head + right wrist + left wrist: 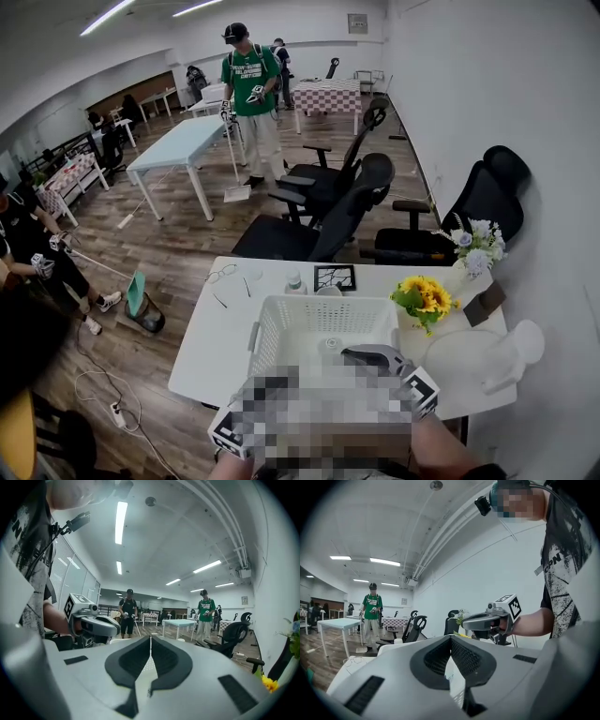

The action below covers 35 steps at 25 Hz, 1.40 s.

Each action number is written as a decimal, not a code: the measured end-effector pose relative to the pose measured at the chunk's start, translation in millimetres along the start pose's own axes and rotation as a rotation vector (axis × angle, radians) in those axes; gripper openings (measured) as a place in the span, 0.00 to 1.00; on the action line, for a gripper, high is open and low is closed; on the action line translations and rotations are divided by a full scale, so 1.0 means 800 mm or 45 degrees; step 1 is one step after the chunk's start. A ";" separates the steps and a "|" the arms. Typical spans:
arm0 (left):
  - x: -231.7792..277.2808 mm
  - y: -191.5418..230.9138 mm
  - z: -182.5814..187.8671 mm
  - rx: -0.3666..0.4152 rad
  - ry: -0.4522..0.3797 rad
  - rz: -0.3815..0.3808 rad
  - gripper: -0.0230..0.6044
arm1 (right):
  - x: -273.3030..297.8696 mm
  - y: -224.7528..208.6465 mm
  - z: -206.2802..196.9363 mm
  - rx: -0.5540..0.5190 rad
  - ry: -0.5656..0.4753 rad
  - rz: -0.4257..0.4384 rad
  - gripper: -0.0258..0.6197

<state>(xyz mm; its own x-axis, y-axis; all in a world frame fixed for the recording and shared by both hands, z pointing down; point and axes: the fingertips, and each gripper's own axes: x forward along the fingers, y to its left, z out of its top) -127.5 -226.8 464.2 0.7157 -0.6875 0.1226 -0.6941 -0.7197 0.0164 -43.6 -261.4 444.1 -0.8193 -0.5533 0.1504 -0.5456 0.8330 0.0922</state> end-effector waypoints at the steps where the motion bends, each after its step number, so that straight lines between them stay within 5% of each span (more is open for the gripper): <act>1: 0.000 0.003 0.002 -0.002 -0.003 -0.011 0.05 | 0.006 -0.002 -0.001 -0.007 0.020 -0.007 0.08; 13: -0.007 0.040 -0.003 -0.046 -0.016 -0.084 0.05 | 0.070 -0.033 -0.057 -0.007 0.325 -0.044 0.09; 16: -0.008 0.048 -0.005 -0.039 -0.014 -0.088 0.05 | 0.082 -0.034 -0.081 -0.019 0.448 0.011 0.25; 20: -0.008 0.057 -0.008 -0.068 -0.022 -0.082 0.05 | 0.092 -0.036 -0.109 -0.021 0.569 0.069 0.30; 35: -0.013 0.068 -0.011 -0.096 -0.028 -0.019 0.05 | 0.126 -0.030 -0.154 -0.029 0.730 0.210 0.31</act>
<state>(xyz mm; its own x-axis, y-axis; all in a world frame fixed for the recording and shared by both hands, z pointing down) -173.2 -258.1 472.8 0.7272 -0.6791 0.0998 -0.6863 -0.7213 0.0930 -91.7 -336.3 578.3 -0.6633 -0.3303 0.6715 -0.4102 0.9110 0.0429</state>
